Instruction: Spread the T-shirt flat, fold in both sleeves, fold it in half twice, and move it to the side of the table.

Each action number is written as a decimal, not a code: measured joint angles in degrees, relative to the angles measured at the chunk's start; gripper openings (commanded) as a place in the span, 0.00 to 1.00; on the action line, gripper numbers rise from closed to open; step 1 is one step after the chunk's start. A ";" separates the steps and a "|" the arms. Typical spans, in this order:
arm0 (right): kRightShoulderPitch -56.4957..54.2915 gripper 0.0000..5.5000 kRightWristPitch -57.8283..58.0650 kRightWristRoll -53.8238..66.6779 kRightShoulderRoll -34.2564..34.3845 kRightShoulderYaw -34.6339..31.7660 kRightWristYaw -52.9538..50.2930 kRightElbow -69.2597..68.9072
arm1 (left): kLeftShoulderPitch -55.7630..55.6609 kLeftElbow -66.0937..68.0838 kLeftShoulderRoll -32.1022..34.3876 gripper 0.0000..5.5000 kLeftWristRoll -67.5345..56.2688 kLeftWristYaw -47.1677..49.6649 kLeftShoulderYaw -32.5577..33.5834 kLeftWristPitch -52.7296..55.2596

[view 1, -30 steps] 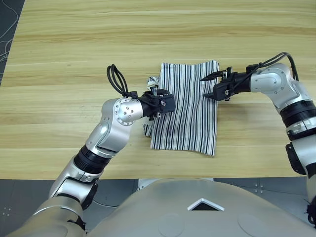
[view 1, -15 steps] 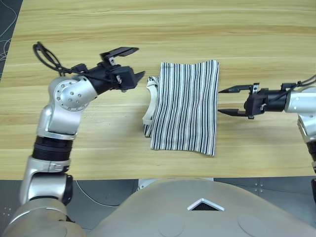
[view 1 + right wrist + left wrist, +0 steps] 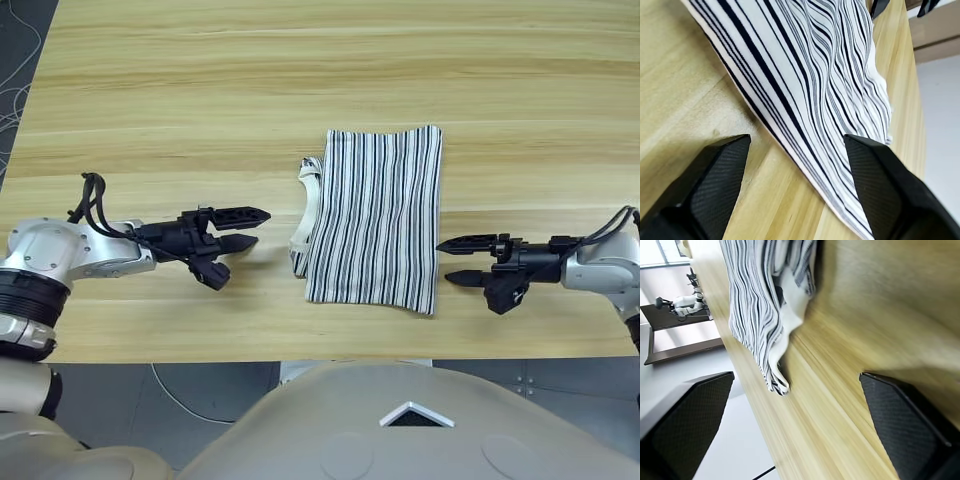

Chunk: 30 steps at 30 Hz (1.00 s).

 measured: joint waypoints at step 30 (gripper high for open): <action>-15.51 0.36 -3.53 -14.06 7.45 15.44 -18.62 11.58 | -12.32 9.08 -13.29 0.59 0.24 8.07 -16.87 -3.39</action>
